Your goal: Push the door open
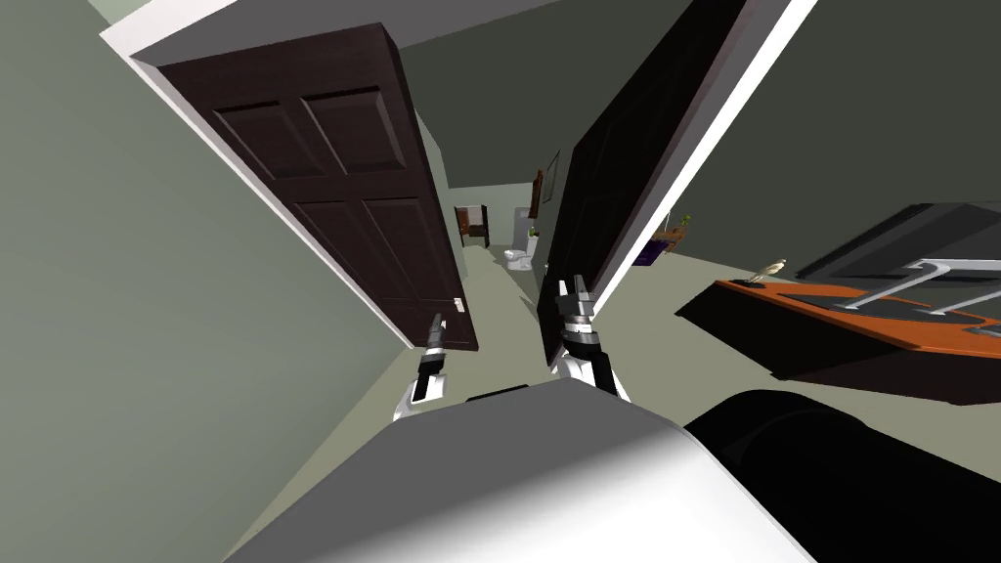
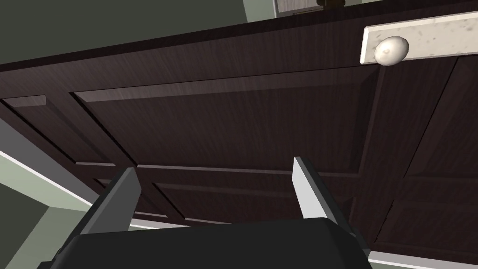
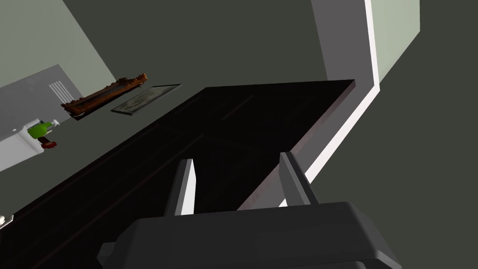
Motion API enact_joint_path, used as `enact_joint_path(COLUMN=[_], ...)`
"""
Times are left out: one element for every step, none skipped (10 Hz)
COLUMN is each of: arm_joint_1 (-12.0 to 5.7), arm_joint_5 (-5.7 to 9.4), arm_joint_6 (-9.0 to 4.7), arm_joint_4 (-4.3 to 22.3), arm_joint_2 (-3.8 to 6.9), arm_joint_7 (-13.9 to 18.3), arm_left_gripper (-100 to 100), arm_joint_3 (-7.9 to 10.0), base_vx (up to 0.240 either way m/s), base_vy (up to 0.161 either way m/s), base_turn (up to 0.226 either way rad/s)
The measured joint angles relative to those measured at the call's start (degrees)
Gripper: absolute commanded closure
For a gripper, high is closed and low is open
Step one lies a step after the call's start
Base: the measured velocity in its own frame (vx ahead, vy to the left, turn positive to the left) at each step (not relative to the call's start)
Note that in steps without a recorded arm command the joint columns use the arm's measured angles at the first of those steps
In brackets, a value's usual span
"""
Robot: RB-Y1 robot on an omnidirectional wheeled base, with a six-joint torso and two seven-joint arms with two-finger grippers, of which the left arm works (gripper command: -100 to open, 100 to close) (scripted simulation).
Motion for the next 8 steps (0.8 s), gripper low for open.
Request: enact_joint_path(arm_joint_1=[-0.60, -1.25, -1.56, -1.94, -2.72, -2.98, -3.45, -4.11], arm_joint_5=[0.08, 0.20, 0.25, 0.33, 0.44, 0.51, 0.58, 0.70], arm_joint_6=[-0.41, -0.56, -0.61, -0.77, -1.03, -0.93, -1.17, -1.51], arm_joint_4=[1.78, 3.38, 4.34, 5.62, 7.46, 8.44, 9.64, 11.19], arm_joint_2=[-0.23, -0.35, -0.41, -0.53, -0.71, -0.84, -0.94, -0.93], arm_joint_7=[-0.14, -0.18, -0.18, -0.19, -0.25, -0.22, -0.25, -0.22], arm_left_gripper=[-100, -100, -100, -100, -100, -100, -100, -100], arm_joint_3=[-0.01, 0.03, 0.05, 0.06, 0.13, 0.08, 0.13, 0.24], base_vx=[0.020, 0.007, 0.005, 0.017, 0.025, 0.025, 0.013, 0.016], base_vy=[0.125, 0.090, 0.075, 0.102, 0.115, 0.094, 0.080, 0.097], base_turn=[-0.186, -0.037, -0.077, -0.119, -0.176, -0.058, -0.085, -0.109])
